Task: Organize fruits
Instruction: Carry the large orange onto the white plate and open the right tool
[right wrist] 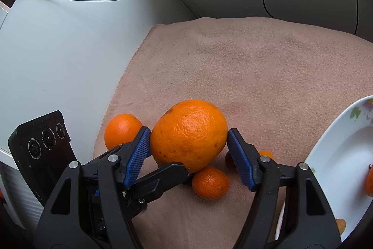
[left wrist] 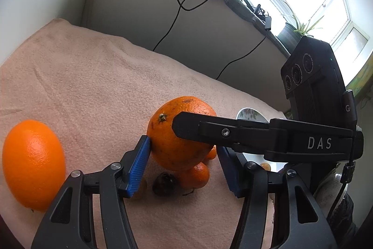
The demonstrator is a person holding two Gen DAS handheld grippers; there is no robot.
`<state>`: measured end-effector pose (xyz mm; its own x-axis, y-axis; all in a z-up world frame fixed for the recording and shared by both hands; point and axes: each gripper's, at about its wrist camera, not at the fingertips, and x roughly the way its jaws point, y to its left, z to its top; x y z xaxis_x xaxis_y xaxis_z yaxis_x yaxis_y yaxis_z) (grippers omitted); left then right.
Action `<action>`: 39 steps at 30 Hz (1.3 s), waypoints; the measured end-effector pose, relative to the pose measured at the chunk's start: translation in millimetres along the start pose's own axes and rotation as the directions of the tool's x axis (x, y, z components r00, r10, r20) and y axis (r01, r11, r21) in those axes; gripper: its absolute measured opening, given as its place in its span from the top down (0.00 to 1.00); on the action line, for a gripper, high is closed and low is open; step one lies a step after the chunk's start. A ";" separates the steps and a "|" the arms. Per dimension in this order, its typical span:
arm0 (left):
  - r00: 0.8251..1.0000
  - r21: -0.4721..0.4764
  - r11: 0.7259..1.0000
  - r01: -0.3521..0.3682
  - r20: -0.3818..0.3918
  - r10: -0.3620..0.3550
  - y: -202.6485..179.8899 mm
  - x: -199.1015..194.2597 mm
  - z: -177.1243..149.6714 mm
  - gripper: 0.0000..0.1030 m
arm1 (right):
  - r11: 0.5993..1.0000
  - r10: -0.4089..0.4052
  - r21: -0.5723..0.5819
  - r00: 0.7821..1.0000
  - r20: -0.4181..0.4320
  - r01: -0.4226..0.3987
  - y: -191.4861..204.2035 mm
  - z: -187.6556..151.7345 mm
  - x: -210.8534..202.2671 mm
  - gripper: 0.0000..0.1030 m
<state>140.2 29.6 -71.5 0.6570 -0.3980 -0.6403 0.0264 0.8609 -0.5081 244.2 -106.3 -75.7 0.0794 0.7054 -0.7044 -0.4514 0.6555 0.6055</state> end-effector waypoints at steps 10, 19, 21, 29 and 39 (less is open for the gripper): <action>1.000 0.063 0.998 0.026 0.008 -0.027 -34.7 7.3 4.0 0.44 | 1.000 -0.003 0.013 0.999 0.054 0.002 -15.9 -6.5 -41.8 0.31; 0.998 0.108 0.992 0.062 -0.012 -0.061 -68.4 22.4 2.6 0.44 | 0.999 -0.008 0.054 0.995 0.100 0.003 -37.2 -16.6 -72.2 0.31; 0.998 0.116 0.991 0.066 -0.018 -0.064 -73.2 26.4 3.3 0.44 | 0.998 -0.011 0.059 0.994 0.106 0.005 -40.0 -18.9 -75.1 0.31; 0.998 0.147 0.988 0.057 -0.023 -0.054 -87.8 36.1 3.5 0.44 | 0.996 0.009 0.083 0.993 0.121 -0.020 -57.4 -20.3 -88.5 0.31; 0.999 0.196 0.980 0.041 -0.030 -0.036 -104.2 43.4 0.9 0.44 | 0.992 0.039 0.110 0.991 0.126 -0.053 -75.2 -23.4 -97.1 0.31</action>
<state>166.6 -77.1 -45.8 0.6327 -0.4380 -0.6386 0.2005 0.8892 -0.4112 249.6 -230.3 -61.5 0.1733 0.7590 -0.6276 -0.3545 0.6426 0.6793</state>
